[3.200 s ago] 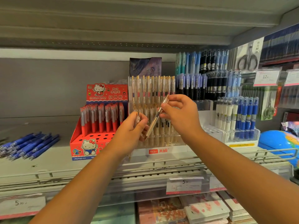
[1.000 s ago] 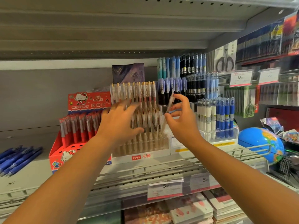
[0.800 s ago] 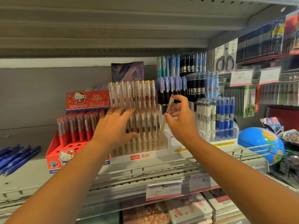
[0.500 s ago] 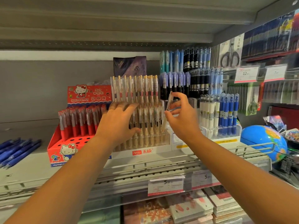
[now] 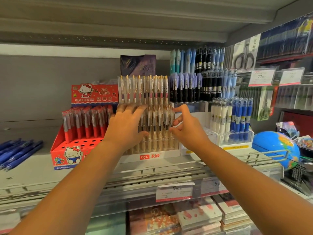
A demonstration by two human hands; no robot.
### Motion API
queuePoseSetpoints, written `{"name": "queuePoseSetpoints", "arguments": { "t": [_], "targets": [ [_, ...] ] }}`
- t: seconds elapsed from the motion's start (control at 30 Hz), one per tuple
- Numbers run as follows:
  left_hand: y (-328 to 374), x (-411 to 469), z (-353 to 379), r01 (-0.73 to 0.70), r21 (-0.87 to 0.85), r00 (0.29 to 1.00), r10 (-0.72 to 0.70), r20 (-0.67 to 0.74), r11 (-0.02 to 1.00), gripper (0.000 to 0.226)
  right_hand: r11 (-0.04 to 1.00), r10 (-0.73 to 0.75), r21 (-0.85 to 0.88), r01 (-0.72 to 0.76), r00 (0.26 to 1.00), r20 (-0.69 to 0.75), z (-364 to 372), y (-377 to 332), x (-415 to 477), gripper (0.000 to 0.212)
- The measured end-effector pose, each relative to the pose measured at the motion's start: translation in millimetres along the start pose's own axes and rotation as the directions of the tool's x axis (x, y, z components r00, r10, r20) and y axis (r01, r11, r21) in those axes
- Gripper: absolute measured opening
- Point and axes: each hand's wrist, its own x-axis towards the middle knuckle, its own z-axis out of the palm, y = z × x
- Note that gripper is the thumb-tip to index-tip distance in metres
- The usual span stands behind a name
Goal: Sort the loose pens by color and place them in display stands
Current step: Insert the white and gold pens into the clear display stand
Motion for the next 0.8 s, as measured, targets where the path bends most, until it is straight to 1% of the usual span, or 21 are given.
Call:
{"name": "queuePoseSetpoints", "arguments": {
  "t": [0.1, 0.2, 0.27, 0.3, 0.33, 0.4, 0.47, 0.53, 0.57, 0.63, 0.7, 0.8],
  "targets": [
    [-3.1, 2.1, -4.8, -0.016, -0.007, 0.998, 0.017, 0.057, 1.000, 0.091, 1.000, 0.015, 0.026, -0.015, 1.000, 0.016, -1.5, 0.9, -2.5, 0.055],
    [-7.1, 0.9, -15.8, 0.003, -0.071, 0.991, 0.007, 0.134, 0.997, 0.090, 0.997, 0.023, 0.076, -0.026, 0.999, 0.044, -7.6, 0.9, -7.1, 0.059],
    [-7.9, -6.7, -27.7, 0.056, -0.159, 0.993, -0.039, 0.109, 0.986, 0.086, 0.996, 0.010, 0.085, -0.012, 1.000, 0.025, -13.9, -0.7, -11.4, 0.069],
    [-8.0, -12.4, -34.5, 0.069, -0.219, 0.996, -0.054, 0.074, 0.973, 0.081, 0.996, 0.005, 0.084, -0.004, 1.000, -0.012, -17.4, -2.9, -14.4, 0.073],
    [-8.3, -19.1, -42.0, 0.069, -0.276, 0.997, -0.060, 0.038, 0.959, 0.075, 0.996, 0.002, 0.087, 0.003, 0.998, -0.058, -20.7, -6.5, -18.4, 0.073],
    [-9.2, -36.6, -56.9, 0.066, -0.355, 0.997, -0.072, -0.002, 0.932, 0.061, 0.993, -0.008, 0.115, 0.021, 0.994, -0.112, -25.3, -18.8, -29.3, 0.065],
    [-8.6, -57.7, -71.7, 0.095, -0.433, 0.994, -0.109, -0.007, 0.896, 0.048, 0.982, -0.043, 0.182, 0.050, 0.998, -0.045, -26.3, -34.9, -42.9, 0.051],
    [-7.7, -81.2, -85.3, 0.159, -0.521, 0.983, -0.181, 0.008, 0.839, 0.037, 0.961, -0.111, 0.265, 0.081, 0.989, 0.098, -23.7, -54.3, -54.6, 0.038],
    [-7.8, -93.3, -91.3, 0.198, -0.554, 0.975, -0.220, 0.028, 0.809, 0.036, 0.949, -0.142, 0.304, 0.086, 0.975, 0.169, -21.5, -64.8, -59.5, 0.034],
    [-12.1, -119.0, -103.7, 0.270, -0.567, 0.956, -0.287, 0.061, 0.778, 0.037, 0.923, -0.193, 0.376, 0.079, 0.942, 0.276, -13.4, -87.3, -67.2, 0.030],
    [-20.2, -143.8, -116.4, 0.315, -0.550, 0.940, -0.333, 0.072, 0.773, 0.036, 0.902, -0.241, 0.422, 0.085, 0.912, 0.331, -2.0, -109.4, -74.1, 0.026],
    [-36.5, -178.6, -138.7, 0.373, -0.545, 0.914, -0.398, 0.077, 0.751, 0.031, 0.880, -0.309, 0.461, 0.114, 0.874, 0.376, 20.0, -139.8, -87.1, 0.022]
  ]
}}
